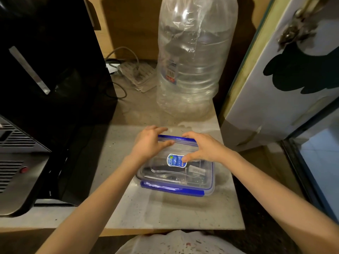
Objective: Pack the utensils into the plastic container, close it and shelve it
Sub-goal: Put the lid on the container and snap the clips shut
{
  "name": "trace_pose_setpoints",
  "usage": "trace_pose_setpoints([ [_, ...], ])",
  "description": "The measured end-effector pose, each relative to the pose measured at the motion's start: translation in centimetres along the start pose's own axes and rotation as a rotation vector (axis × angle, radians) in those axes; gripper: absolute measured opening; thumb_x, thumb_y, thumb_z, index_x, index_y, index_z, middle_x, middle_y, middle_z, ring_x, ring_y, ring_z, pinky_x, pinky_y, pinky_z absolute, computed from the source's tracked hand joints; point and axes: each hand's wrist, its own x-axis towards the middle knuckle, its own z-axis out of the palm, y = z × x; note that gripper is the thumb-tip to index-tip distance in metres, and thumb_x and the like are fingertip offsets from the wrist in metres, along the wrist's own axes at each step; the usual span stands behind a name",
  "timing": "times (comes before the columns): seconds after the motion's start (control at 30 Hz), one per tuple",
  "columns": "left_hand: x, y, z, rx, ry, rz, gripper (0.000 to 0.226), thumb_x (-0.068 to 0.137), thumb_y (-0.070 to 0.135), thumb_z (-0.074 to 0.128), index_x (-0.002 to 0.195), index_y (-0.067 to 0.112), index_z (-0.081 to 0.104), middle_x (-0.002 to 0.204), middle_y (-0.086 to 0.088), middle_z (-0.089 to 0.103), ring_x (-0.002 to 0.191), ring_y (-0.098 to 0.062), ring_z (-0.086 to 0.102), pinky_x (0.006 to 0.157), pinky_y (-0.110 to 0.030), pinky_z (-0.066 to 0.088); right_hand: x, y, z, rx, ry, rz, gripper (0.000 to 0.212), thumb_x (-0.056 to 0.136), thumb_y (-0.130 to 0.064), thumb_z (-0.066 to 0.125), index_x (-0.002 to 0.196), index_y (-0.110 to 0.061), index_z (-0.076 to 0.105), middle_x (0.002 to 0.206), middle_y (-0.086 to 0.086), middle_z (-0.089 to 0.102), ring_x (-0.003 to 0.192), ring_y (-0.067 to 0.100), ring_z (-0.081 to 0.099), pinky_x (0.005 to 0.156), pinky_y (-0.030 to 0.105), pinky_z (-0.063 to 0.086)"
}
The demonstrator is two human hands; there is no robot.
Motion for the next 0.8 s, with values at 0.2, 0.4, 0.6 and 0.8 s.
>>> trace_pose_setpoints([
  [0.2, -0.4, -1.0, -0.5, -0.032, -0.055, -0.043, 0.063, 0.079, 0.044, 0.066, 0.135, 0.027, 0.044, 0.146, -0.012, 0.037, 0.135, -0.028, 0.031, 0.113, -0.040, 0.026, -1.6, 0.7, 0.2, -0.220, 0.206, 0.173, 0.086, 0.072, -0.070, 0.056, 0.142, -0.028, 0.028, 0.123, 0.012, 0.056, 0.111, 0.032, 0.054, 0.085, 0.038, 0.045],
  [0.4, -3.8, -3.6, -1.1, -0.344, -0.189, -0.163, 0.099, 0.066, 0.040, 0.079, 0.145, 0.023, 0.021, 0.154, -0.003, 0.022, 0.141, -0.015, 0.020, 0.109, -0.024, 0.015, -2.8, 0.7, 2.2, -0.191, 0.421, 0.303, 0.057, 0.092, -0.048, 0.045, 0.134, -0.010, 0.040, 0.102, 0.017, 0.065, 0.085, 0.032, 0.062, 0.062, 0.029, 0.043],
  [0.6, -6.6, -3.9, 0.5, -0.447, -0.545, 0.021, 0.112, 0.051, 0.032, 0.090, 0.140, 0.038, 0.021, 0.144, 0.021, 0.031, 0.128, 0.014, 0.031, 0.111, -0.013, 0.022, -3.7, 1.9, 3.1, 0.386, 0.429, 0.309, 0.031, 0.095, -0.031, 0.048, 0.115, -0.009, 0.058, 0.102, 0.004, 0.065, 0.070, -0.001, 0.056, 0.054, 0.011, 0.042],
  [0.8, -8.0, -2.4, 3.5, -0.338, -0.278, 0.006, 0.096, 0.050, 0.045, 0.086, 0.132, 0.023, 0.042, 0.136, 0.002, 0.049, 0.124, -0.012, 0.046, 0.114, -0.050, 0.024, -4.0, 1.6, 3.7, 0.504, 0.455, 0.297, 0.029, 0.097, -0.027, 0.045, 0.112, -0.006, 0.058, 0.105, 0.008, 0.064, 0.083, 0.012, 0.061, 0.062, 0.015, 0.047],
])
